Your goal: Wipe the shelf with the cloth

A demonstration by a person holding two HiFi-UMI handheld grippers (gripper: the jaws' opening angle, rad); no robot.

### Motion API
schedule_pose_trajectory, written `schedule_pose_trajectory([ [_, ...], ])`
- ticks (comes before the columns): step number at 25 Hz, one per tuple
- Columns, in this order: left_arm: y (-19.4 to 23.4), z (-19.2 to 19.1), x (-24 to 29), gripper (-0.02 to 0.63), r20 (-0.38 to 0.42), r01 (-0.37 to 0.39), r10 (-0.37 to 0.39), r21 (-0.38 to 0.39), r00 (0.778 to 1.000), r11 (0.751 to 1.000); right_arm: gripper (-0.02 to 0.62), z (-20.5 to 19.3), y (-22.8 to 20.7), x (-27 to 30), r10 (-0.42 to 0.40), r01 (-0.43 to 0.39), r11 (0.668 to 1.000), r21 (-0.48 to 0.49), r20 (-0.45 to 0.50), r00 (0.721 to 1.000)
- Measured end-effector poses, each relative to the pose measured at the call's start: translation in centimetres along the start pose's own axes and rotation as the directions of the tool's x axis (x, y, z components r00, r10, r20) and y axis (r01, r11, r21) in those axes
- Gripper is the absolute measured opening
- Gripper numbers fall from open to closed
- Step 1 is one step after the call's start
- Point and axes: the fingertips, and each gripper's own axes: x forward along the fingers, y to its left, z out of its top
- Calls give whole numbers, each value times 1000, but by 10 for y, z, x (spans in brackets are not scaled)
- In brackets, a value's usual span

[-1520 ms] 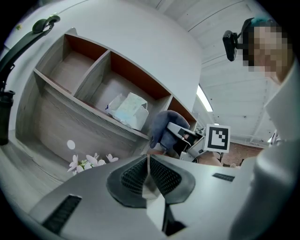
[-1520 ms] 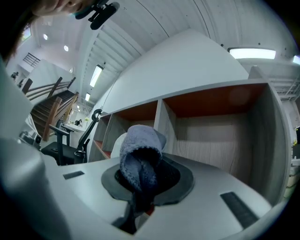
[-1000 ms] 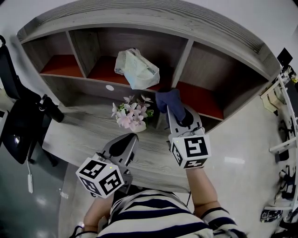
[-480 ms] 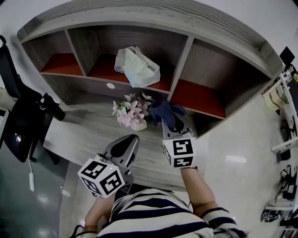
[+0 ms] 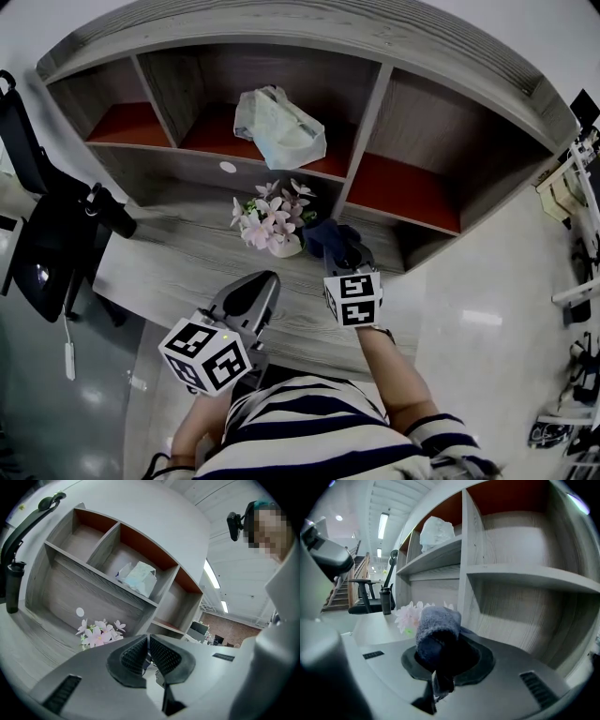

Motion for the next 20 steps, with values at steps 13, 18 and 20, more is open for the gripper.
schedule_pose_trajectory([
  [13,13,-14,9,31,-23,-13,13,-11,1000,1000,69,-70,3,22,18,-11,999,42,-167,986],
  [18,14,-19,16,31,-38,1,-1,-15,999,1000,67,-52,3,6,49,-39,996,84,-122,991],
  [20,11,-17,19,31,-38,14,-15,-14,999,1000,67,-33,2,-6,63,-55,994,93,-80,995],
])
